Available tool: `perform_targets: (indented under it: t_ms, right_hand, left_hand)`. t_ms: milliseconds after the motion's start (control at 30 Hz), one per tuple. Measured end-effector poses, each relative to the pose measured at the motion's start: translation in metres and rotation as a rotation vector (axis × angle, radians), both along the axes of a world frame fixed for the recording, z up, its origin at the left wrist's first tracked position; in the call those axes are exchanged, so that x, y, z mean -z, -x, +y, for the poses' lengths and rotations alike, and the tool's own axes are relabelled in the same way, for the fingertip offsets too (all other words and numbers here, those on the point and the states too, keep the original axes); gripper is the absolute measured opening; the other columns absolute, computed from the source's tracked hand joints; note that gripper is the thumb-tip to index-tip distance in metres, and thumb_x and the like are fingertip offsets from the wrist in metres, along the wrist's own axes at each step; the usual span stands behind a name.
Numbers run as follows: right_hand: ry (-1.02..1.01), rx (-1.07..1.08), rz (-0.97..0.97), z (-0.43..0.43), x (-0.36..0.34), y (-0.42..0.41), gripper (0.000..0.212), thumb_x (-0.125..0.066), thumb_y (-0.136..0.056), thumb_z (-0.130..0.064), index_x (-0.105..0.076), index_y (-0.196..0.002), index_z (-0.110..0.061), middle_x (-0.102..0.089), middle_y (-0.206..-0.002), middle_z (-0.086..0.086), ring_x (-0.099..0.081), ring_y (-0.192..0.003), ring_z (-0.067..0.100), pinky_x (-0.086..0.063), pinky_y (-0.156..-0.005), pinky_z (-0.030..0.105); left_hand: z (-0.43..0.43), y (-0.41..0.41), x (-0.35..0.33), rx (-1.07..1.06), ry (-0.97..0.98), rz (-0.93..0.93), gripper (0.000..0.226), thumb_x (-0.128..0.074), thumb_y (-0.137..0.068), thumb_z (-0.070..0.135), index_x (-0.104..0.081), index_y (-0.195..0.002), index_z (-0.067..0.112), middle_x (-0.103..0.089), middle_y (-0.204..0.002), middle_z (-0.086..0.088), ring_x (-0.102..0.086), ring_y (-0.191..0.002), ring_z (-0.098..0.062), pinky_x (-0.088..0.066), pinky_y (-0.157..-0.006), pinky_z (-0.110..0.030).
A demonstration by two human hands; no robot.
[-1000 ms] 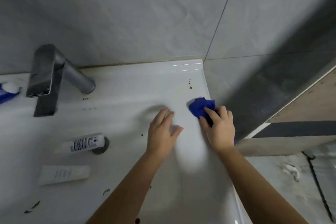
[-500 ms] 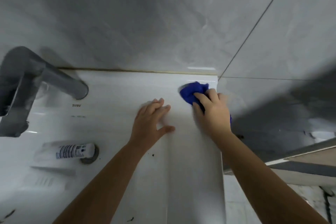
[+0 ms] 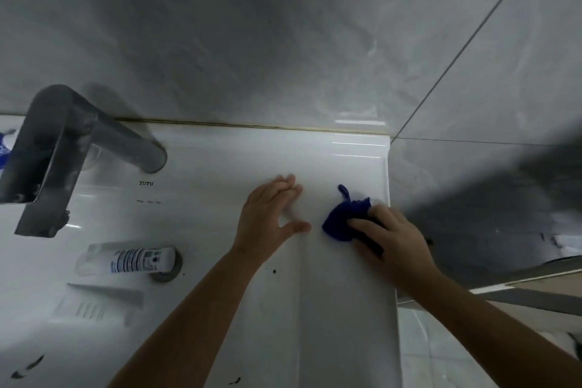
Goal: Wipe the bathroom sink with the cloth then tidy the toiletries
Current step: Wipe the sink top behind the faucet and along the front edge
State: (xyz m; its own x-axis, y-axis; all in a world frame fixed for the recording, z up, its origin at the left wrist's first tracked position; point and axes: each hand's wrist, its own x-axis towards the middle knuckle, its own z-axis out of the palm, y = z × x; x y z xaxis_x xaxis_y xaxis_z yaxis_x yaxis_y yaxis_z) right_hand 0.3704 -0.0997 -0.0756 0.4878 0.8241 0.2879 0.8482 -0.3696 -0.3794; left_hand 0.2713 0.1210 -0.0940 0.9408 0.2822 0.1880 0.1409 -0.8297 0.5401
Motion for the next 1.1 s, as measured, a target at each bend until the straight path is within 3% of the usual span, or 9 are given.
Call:
perform_targets:
  t_ms: [167,367,467,567,667,767,933,1100]
  right_hand:
    - [0.059,0.203,-0.104,0.067,-0.010,-0.053,0.027,-0.051,-0.080,-0.024,-0.064,-0.101,-0.011,-0.060,-0.092,0.014,-0.058,-0.076,0.033,-0.048,-0.055,0.031]
    - [-0.003,-0.042,-0.038,-0.009,0.002,0.007,0.028,-0.050,-0.083,-0.030,-0.062,-0.105,-0.016,-0.046,-0.100,0.001,-0.049,-0.077,0.023,-0.045,-0.057,0.028]
    - [-0.040,0.201,-0.139,0.036,0.000,-0.047,0.031,-0.054,-0.083,-0.021,-0.056,-0.113,-0.015,-0.052,-0.101,0.016,-0.049,-0.079,0.033,-0.050,-0.059,0.036]
    - [-0.069,0.413,-0.068,0.059,-0.003,-0.075,0.034,-0.061,-0.082,-0.014,-0.060,-0.116,-0.010,-0.055,-0.102,0.024,-0.051,-0.083,0.040,-0.050,-0.065,0.040]
    - [-0.051,0.273,-0.002,0.024,0.003,-0.027,0.033,-0.056,-0.081,-0.023,-0.065,-0.109,-0.007,-0.057,-0.092,0.018,-0.052,-0.077,0.034,-0.043,-0.064,0.030]
    - [-0.044,0.280,0.029,0.015,0.004,-0.015,0.034,-0.059,-0.079,-0.021,-0.066,-0.108,-0.007,-0.057,-0.090,0.018,-0.053,-0.076,0.034,-0.039,-0.066,0.027]
    - [-0.128,0.412,-0.041,0.068,-0.005,-0.078,0.034,-0.061,-0.083,-0.014,-0.060,-0.115,-0.003,-0.055,-0.106,0.026,-0.054,-0.088,0.042,-0.048,-0.075,0.041]
    - [-0.033,0.259,0.053,0.013,0.002,-0.008,0.037,-0.057,-0.079,-0.028,-0.067,-0.109,-0.010,-0.058,-0.090,0.013,-0.057,-0.075,0.031,-0.050,-0.062,0.034]
  left_hand:
    - [0.001,0.000,0.001,0.002,-0.022,-0.019,0.065,-0.054,-0.071,0.055,-0.061,-0.118,0.010,-0.058,-0.127,-0.007,-0.042,-0.120,-0.015,-0.036,-0.100,-0.032]
    - [0.004,0.000,0.003,0.020,-0.010,-0.043,0.062,-0.057,-0.072,0.054,-0.063,-0.116,0.011,-0.059,-0.126,-0.006,-0.043,-0.119,-0.014,-0.032,-0.100,-0.028]
    - [0.006,0.000,0.004,0.022,-0.031,-0.049,0.062,-0.055,-0.072,0.056,-0.063,-0.117,0.013,-0.059,-0.126,-0.004,-0.043,-0.119,-0.013,-0.029,-0.099,-0.027]
    - [0.008,-0.001,0.005,0.025,-0.036,-0.059,0.062,-0.055,-0.072,0.056,-0.063,-0.116,0.014,-0.060,-0.125,-0.003,-0.044,-0.119,-0.013,-0.029,-0.099,-0.025]
    - [0.007,-0.001,0.004,0.019,-0.021,-0.070,0.061,-0.056,-0.071,0.055,-0.064,-0.115,0.014,-0.060,-0.124,-0.003,-0.043,-0.118,-0.013,-0.029,-0.098,-0.026]
    - [0.007,-0.001,0.004,0.015,-0.014,-0.065,0.061,-0.056,-0.071,0.056,-0.064,-0.115,0.015,-0.060,-0.124,-0.003,-0.043,-0.118,-0.013,-0.029,-0.098,-0.027]
    - [0.007,-0.002,0.005,0.015,-0.003,-0.080,0.061,-0.056,-0.071,0.055,-0.063,-0.116,0.015,-0.059,-0.125,-0.003,-0.043,-0.119,-0.013,-0.028,-0.099,-0.027]
    - [0.007,-0.001,0.006,0.021,-0.020,-0.082,0.060,-0.056,-0.073,0.056,-0.063,-0.116,0.014,-0.059,-0.125,-0.003,-0.043,-0.119,-0.012,-0.027,-0.100,-0.025]
